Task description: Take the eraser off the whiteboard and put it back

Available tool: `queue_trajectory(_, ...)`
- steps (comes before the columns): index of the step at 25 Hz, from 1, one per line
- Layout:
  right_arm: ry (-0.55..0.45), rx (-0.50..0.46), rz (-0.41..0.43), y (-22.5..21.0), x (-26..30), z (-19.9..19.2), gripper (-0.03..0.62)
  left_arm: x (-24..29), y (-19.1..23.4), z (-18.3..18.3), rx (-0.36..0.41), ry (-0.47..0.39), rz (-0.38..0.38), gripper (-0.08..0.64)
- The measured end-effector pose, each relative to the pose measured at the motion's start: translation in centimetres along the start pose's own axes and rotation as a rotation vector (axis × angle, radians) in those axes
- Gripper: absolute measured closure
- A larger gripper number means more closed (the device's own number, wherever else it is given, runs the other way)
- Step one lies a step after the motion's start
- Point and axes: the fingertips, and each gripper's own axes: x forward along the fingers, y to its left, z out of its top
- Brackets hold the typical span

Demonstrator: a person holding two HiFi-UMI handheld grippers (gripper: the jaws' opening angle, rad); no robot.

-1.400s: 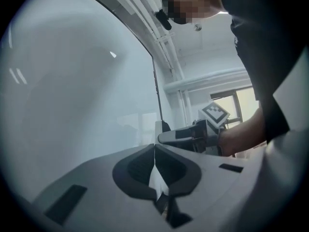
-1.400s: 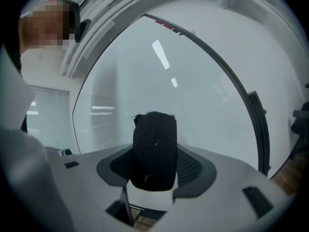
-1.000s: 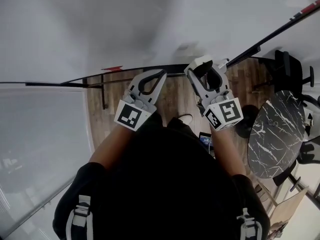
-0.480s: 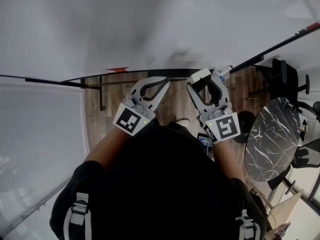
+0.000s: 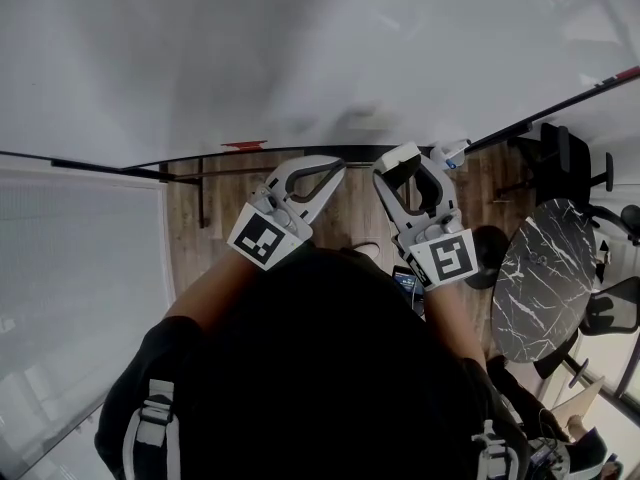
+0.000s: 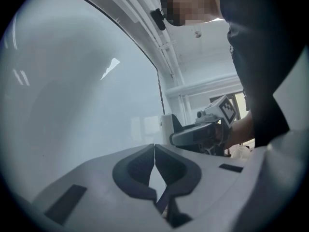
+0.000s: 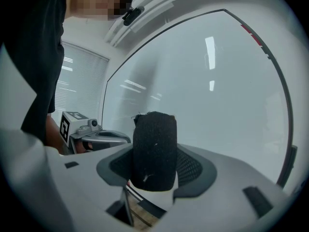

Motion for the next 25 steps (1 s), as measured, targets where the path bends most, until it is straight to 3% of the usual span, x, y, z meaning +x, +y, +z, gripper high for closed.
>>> queue_trajectory(16, -0.013, 0.063, 0.016, -0.4, 0.2, -0.2, 0.365, -0.6, 0.6, -0.3, -0.012, 0.008, 0.044, 0.555)
queue_trajectory(25, -0.032, 0.091, 0.071, 0.0, -0.1, -0.9, 0.365, -1.5, 1.1, -1.1, -0.046, 0.061, 0.134, 0.555)
